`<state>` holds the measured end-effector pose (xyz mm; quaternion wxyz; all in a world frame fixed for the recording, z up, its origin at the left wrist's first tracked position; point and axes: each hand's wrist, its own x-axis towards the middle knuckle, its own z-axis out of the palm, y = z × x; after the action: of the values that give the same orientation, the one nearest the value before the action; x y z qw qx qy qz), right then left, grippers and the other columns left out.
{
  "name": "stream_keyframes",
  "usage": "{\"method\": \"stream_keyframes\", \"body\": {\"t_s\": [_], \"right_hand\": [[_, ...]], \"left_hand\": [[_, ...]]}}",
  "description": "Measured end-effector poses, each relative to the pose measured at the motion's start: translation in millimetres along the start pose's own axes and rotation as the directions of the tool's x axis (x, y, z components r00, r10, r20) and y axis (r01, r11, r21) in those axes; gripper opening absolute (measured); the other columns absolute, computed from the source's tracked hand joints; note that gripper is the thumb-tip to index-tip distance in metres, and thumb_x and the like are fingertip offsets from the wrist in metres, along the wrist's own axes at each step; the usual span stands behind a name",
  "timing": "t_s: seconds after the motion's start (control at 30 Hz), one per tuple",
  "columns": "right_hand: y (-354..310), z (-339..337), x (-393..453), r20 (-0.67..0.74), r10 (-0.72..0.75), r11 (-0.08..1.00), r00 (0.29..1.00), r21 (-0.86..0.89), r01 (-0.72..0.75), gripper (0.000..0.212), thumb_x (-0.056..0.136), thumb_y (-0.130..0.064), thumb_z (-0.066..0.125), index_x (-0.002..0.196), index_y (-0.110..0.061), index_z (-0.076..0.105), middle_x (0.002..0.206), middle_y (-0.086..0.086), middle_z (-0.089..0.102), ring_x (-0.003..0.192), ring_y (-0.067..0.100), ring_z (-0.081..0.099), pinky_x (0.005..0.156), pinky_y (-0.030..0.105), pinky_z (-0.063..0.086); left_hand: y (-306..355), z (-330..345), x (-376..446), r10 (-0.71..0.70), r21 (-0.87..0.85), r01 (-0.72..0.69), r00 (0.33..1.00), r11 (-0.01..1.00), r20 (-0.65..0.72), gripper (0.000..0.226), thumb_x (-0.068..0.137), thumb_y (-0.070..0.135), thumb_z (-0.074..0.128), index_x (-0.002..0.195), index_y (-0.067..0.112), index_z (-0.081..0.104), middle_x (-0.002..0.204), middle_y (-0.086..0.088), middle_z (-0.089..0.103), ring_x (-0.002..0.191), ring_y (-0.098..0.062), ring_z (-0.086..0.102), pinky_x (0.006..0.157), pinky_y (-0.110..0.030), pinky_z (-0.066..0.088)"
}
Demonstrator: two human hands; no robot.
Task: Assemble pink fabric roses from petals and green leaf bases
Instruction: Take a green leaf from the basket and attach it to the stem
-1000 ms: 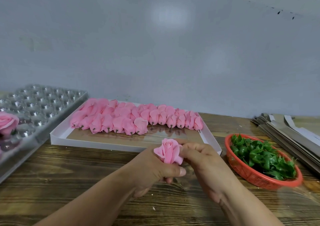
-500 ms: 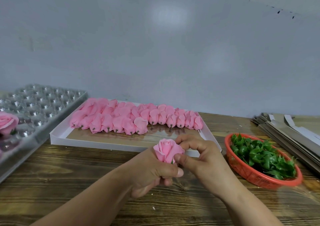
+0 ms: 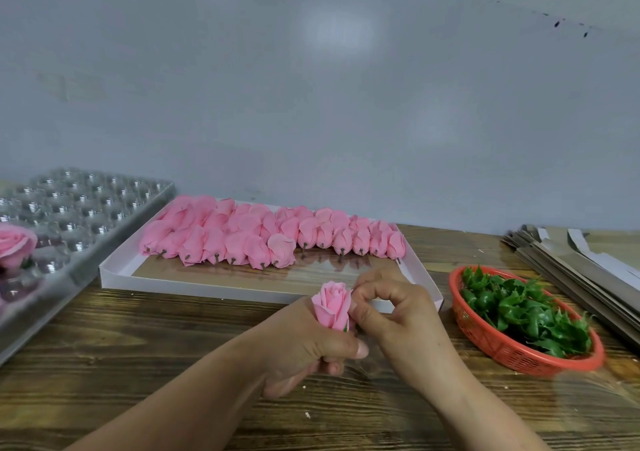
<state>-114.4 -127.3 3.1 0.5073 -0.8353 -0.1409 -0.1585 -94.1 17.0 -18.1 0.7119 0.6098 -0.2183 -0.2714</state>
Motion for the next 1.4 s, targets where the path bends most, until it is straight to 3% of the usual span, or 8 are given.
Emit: {"method": "stream_keyframes", "body": {"t_s": [0.23, 0.33, 0.43, 0.5, 0.6, 0.83, 1.2, 1.4], "right_hand": [[0.2, 0.8, -2.4, -0.195, -0.052, 0.999, 0.979, -0.002, 0.053, 0.019, 0.072, 0.002, 0.065, 0.069, -0.016, 0.063, 0.073, -0.001, 0.062, 0.073, 0.006, 0.056, 0.068, 0.018, 0.045], [-2.3, 8.4, -6.4, -0.138, -0.083, 0.996, 0.987, 0.027, 0.088, 0.005, 0.064, -0.009, 0.058, 0.064, -0.012, 0.063, 0.069, 0.004, 0.06, 0.068, 0.011, 0.054, 0.064, 0.024, 0.044], [-3.8, 18.0, -9.9, -0.044, -0.12, 0.992, 0.992, 0.036, 0.122, 0.006, 0.063, -0.009, 0.064, 0.068, -0.006, 0.065, 0.073, 0.006, 0.059, 0.07, 0.013, 0.055, 0.067, 0.023, 0.044], [-3.3, 20.4, -10.0, -0.046, -0.113, 0.993, 0.993, 0.034, 0.115, 0.011, 0.063, -0.008, 0.074, 0.07, -0.007, 0.065, 0.075, 0.008, 0.058, 0.07, 0.012, 0.053, 0.066, 0.021, 0.043], [-2.0, 19.6, -9.2, -0.085, -0.087, 0.996, 0.993, 0.027, 0.09, 0.019, 0.064, 0.0, 0.08, 0.071, -0.009, 0.064, 0.073, 0.008, 0.057, 0.068, 0.008, 0.05, 0.065, 0.017, 0.039], [0.3, 17.1, -8.1, -0.192, 0.047, 0.996, 0.98, 0.084, -0.031, 0.02, 0.07, -0.005, 0.077, 0.068, -0.014, 0.059, 0.068, 0.003, 0.058, 0.067, 0.03, 0.062, 0.066, 0.046, 0.052], [-6.3, 0.2, -4.2, -0.047, -0.086, 0.995, 0.995, -0.058, 0.083, 0.023, 0.078, 0.005, 0.067, 0.069, -0.015, 0.061, 0.096, 0.0, 0.054, 0.085, -0.007, 0.053, 0.067, 0.005, 0.044], [-1.4, 3.1, -2.2, -0.06, -0.084, 0.983, 0.995, -0.166, 0.073, 0.018, 0.083, 0.0, 0.061, 0.073, -0.014, 0.055, 0.081, -0.001, 0.054, 0.077, 0.01, 0.05, 0.068, 0.043, 0.05]], "left_hand": [[-2.7, -1.4, 6.5, -0.004, -0.244, -0.021, 0.995, 0.97, -0.104, 0.035, 0.076, -0.003, 0.071, 0.052, 0.022, 0.065, 0.054, 0.002, 0.045, 0.046, -0.005, 0.042, 0.047, -0.019, 0.041], [-2.4, -4.3, 6.8, 0.002, -0.454, -0.046, 0.995, 0.89, -0.095, 0.004, 0.062, 0.02, 0.078, 0.066, 0.02, 0.077, 0.068, 0.002, 0.062, 0.056, -0.005, 0.05, 0.056, -0.021, 0.048], [-1.6, -8.2, 7.7, 0.049, -0.559, -0.05, 0.999, 0.828, -0.016, 0.066, 0.05, 0.037, 0.089, 0.105, 0.005, 0.07, 0.107, -0.016, 0.066, 0.102, -0.026, 0.064, 0.099, -0.043, 0.047], [0.6, -8.0, 7.4, 0.064, -0.602, -0.043, 0.998, 0.798, 0.013, 0.087, 0.046, 0.04, 0.091, 0.115, -0.001, 0.058, 0.104, -0.019, 0.068, 0.102, -0.029, 0.066, 0.095, -0.041, 0.052], [4.1, -6.2, 5.6, 0.039, -0.639, -0.011, 0.999, 0.769, 0.03, 0.096, 0.041, 0.05, 0.089, 0.115, 0.001, 0.052, 0.087, -0.015, 0.071, 0.078, -0.02, 0.071, 0.075, -0.031, 0.059], [0.4, -3.2, 7.9, -0.04, -0.504, 0.043, 0.999, 0.862, 0.016, 0.096, 0.057, 0.072, 0.062, 0.128, 0.008, 0.055, 0.123, -0.014, 0.063, 0.12, -0.026, 0.052, 0.114, -0.048, 0.029], [3.2, 0.0, 4.4, -0.133, -0.416, 0.133, 0.991, 0.9, 0.029, 0.077, 0.057, 0.081, 0.063, 0.099, 0.017, 0.068, 0.074, 0.0, 0.052, 0.063, -0.011, 0.042, 0.062, -0.024, 0.036], [1.3, -1.6, 4.0, -0.124, -0.385, 0.126, 0.992, 0.914, 0.029, 0.028, 0.067, 0.02, 0.064, 0.094, 0.014, 0.059, 0.073, 0.0, 0.056, 0.058, -0.01, 0.047, 0.057, -0.023, 0.039]]}}
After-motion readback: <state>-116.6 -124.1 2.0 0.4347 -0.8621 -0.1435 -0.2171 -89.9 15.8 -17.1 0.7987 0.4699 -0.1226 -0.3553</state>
